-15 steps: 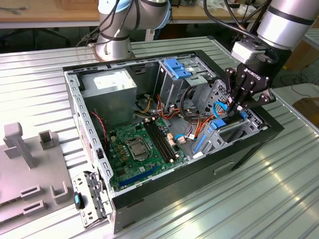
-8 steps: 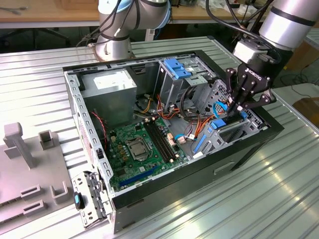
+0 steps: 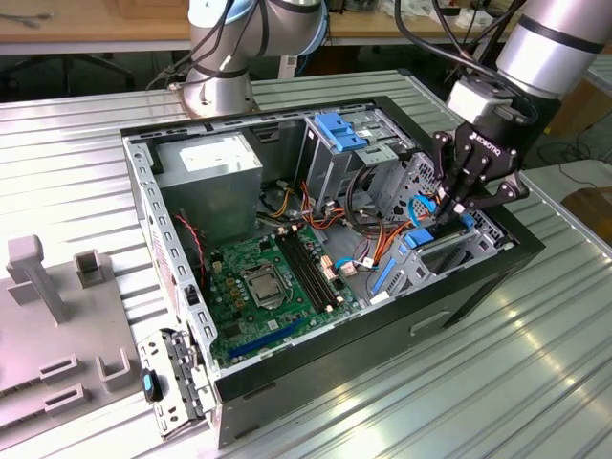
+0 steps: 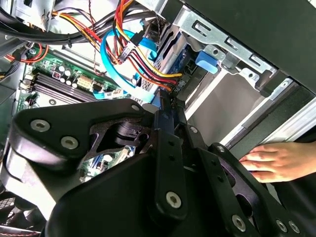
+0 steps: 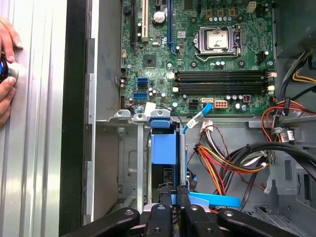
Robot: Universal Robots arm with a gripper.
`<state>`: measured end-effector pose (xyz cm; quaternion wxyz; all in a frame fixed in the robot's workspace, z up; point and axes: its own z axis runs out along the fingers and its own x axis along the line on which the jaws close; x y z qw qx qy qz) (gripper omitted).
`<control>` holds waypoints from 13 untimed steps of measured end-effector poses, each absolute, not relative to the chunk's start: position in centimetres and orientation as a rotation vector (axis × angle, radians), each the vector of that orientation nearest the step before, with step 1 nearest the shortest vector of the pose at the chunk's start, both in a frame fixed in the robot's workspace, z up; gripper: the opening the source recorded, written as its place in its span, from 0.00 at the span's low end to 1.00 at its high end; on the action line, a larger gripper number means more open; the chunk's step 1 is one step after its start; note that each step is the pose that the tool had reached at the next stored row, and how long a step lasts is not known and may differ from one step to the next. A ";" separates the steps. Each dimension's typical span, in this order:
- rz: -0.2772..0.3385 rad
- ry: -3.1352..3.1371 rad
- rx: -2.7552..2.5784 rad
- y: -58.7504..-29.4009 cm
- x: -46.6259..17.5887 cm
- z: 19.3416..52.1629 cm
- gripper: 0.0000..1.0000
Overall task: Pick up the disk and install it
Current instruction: 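Insert the second disk wire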
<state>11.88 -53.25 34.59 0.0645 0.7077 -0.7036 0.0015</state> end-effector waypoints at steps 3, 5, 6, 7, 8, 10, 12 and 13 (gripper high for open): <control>0.004 -2.124 2.137 -53.2 11.9 34.6 0.16; 0.004 -2.124 2.137 -53.3 11.9 34.6 0.16; 0.004 -2.124 2.137 -53.3 11.9 34.6 0.16; 0.004 -2.124 2.137 -53.2 11.9 34.6 0.16; 0.004 -2.124 2.137 -53.3 11.9 34.6 0.16; 0.003 -2.125 2.137 -53.3 11.9 34.5 0.16; 0.000 -2.126 2.139 -53.3 11.9 34.5 0.16; -0.001 -2.126 2.140 -53.3 11.9 34.5 0.16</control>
